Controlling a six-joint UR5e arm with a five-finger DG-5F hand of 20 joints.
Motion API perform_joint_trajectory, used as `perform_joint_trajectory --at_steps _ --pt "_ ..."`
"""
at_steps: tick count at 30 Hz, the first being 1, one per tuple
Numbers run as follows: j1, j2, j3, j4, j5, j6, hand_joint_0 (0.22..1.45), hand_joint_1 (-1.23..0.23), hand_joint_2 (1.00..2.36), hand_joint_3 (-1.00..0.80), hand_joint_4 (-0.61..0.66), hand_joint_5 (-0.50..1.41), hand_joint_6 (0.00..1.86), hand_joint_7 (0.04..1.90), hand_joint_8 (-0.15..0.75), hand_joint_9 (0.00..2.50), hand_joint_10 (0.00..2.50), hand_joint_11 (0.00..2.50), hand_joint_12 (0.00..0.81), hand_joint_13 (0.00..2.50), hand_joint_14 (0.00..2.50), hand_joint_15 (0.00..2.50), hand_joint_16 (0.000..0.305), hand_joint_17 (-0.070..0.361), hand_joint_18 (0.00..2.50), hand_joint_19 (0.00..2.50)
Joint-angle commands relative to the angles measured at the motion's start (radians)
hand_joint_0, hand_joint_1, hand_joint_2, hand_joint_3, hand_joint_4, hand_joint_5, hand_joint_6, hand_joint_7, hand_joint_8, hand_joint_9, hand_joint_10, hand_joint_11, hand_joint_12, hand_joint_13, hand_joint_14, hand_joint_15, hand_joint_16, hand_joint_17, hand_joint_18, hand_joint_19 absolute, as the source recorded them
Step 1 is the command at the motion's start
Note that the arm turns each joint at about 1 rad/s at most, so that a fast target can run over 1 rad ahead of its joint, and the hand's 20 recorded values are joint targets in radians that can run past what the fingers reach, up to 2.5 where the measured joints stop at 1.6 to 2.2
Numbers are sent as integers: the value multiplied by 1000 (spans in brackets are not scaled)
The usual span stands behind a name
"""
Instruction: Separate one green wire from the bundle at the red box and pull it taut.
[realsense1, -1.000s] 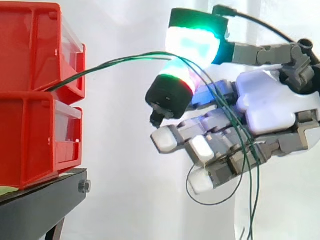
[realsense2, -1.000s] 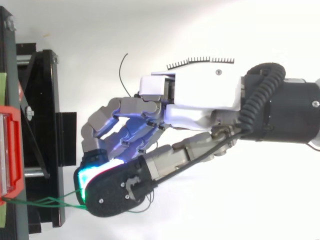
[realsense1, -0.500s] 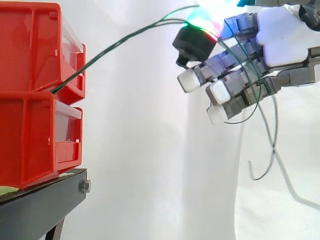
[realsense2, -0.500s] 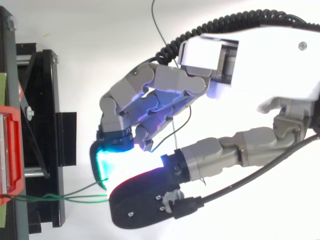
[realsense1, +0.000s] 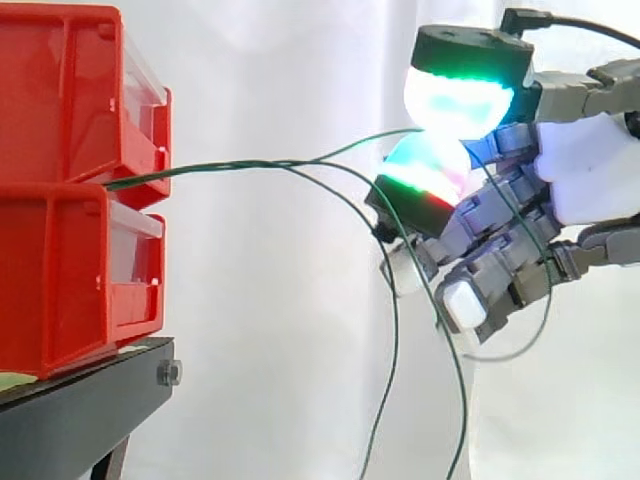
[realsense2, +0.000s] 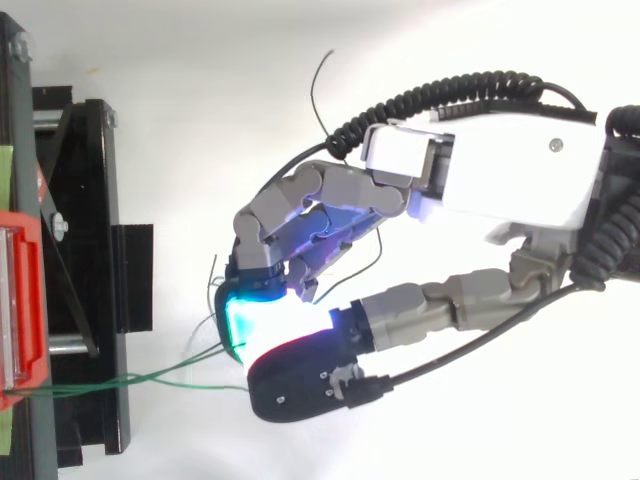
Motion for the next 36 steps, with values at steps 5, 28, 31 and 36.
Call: perform_joint_trajectory --at_steps 5,28,31,36 --pt "5 0 -2 32 -1 -4 682 -776 1023 -203 -85 -192 888 1111 285 687 21 566 422 645 17 441 60 135 597 377" --pt "7 0 -2 30 1 -7 687 -774 1022 -212 -84 -193 889 1102 290 734 22 591 424 645 16 445 60 136 594 371" --pt "7 0 -2 30 2 -7 688 -773 1022 -215 -82 -193 889 1102 292 741 20 604 422 645 16 446 60 135 593 381" --pt "7 0 -2 30 1 -7 686 -773 1022 -211 -81 -193 889 1104 293 755 20 613 421 647 16 447 60 136 590 380"
